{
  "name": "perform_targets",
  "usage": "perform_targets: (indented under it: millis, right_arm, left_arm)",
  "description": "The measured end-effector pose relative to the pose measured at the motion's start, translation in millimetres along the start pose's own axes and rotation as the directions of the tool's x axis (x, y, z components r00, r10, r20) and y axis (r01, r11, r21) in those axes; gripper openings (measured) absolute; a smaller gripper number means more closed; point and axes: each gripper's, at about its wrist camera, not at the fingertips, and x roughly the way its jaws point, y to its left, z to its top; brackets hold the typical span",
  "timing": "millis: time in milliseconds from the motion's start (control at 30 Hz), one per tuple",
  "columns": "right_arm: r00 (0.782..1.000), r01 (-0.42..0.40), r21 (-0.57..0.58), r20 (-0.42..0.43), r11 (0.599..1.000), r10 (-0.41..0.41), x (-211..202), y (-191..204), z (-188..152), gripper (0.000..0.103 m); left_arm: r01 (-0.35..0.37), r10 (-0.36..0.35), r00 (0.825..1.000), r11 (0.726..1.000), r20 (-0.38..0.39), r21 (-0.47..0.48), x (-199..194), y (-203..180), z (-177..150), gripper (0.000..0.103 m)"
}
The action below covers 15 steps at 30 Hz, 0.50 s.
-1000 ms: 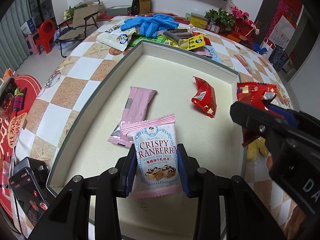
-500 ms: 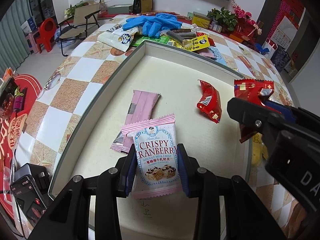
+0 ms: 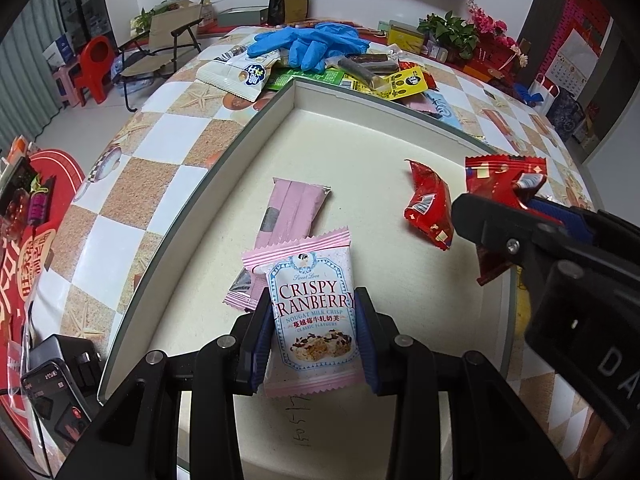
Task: Organize snacks
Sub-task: 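Lower both held snacks over the tray interior with both tools, then open both tools to drop the pouch and red snack into the tray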
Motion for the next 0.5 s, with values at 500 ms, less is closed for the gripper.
perform_targets:
  millis: [500]
  right_arm:
    - [1.000,0.012,-0.001,-0.006,1.000,-0.012,11.4,-1.6,14.2,0.034]
  left_arm:
    - [-0.009,0.008,1.000,1.000,-0.008,-0.003,6.7,1.8,8.7,0.041]
